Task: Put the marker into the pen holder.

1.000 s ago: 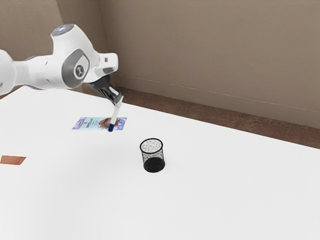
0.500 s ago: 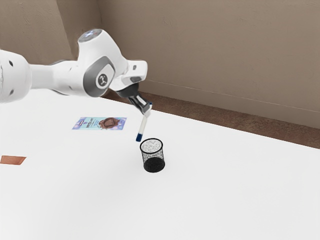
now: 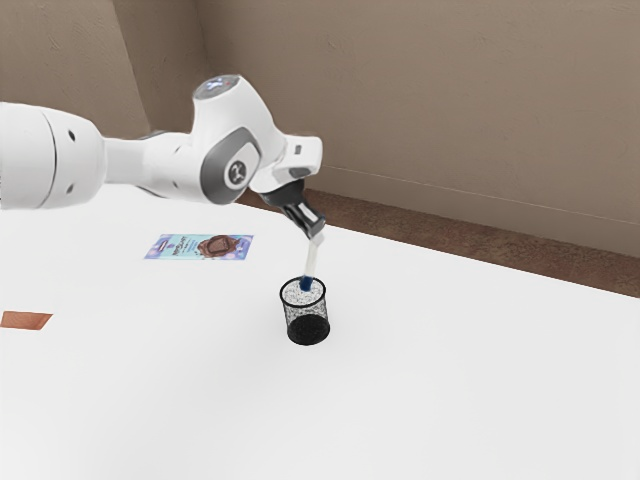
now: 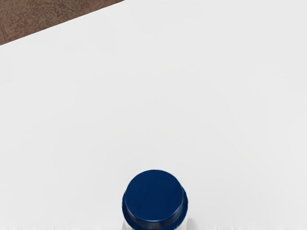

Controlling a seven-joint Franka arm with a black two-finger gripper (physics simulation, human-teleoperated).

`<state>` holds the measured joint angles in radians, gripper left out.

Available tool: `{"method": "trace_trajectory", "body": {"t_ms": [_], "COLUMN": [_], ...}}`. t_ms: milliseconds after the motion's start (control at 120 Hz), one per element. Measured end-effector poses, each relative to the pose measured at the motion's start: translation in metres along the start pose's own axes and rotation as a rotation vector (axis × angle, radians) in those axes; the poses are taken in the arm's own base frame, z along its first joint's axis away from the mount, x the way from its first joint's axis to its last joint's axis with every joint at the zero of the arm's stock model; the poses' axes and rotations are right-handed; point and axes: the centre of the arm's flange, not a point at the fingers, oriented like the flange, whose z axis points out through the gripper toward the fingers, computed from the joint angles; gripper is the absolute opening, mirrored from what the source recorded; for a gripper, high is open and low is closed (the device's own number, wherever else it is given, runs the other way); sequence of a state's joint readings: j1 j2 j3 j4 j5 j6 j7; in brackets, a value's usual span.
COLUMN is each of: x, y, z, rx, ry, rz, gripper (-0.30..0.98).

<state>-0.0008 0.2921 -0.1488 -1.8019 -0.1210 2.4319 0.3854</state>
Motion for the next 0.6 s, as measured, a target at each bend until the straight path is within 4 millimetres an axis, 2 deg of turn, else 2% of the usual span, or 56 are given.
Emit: {"method": "trace_trajectory", "body": {"t_ms": [167,333,450,500,600], "x": [-0.005,-0.006,-0.006,-0.004,-0.002], "y": [-0.001,-0.002,-0.005,-0.020,-0.077], "z": [0.021,0.025,0.024,0.014,-0.028], "rx": [-0.011,-0.027,-0.029,-0.023,0.003], "ry": [-0.023,-0.024,-0.027,-0.038,-0.090], "rz": [-0.009,-0.010,-0.008,-0.023,-0.094], "gripper": [-0.05,0.30,0.46,0.51,0.57]}}
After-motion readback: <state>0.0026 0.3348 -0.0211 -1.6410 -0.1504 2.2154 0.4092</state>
